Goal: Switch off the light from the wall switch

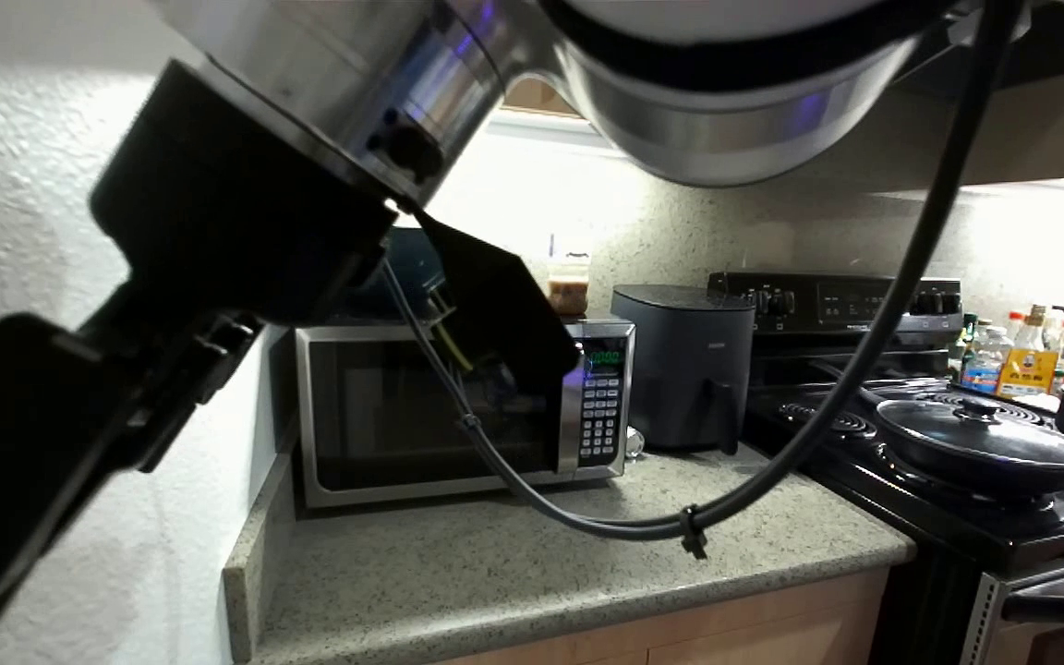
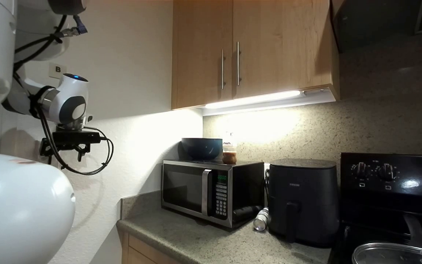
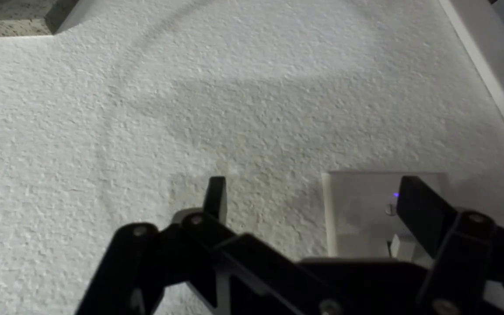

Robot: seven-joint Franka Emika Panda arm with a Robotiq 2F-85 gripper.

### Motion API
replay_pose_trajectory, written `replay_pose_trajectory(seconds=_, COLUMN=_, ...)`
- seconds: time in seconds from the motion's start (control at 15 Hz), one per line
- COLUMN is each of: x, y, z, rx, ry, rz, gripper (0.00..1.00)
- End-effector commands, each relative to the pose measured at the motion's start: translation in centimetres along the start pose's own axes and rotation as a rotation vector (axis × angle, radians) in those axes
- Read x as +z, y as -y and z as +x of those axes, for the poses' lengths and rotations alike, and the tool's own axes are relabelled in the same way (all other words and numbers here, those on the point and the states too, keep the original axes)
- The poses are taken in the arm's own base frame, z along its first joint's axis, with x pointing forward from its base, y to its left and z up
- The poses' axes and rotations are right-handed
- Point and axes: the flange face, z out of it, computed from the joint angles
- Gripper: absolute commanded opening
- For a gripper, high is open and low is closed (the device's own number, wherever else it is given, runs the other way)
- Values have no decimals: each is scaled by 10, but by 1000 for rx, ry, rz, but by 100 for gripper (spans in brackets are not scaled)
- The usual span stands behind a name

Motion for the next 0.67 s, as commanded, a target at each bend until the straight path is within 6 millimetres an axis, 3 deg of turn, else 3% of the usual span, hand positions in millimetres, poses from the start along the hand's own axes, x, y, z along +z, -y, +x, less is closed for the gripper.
replay_pose_trajectory(seconds=0.0, x=8, y=3, z=11, rx=-64, ry=-40, rz=61, gripper=100)
replay_pose_trajectory(seconds=0.6, x=5, y=-9, z=6, rx=-86, ry=-56, rz=20, gripper=100)
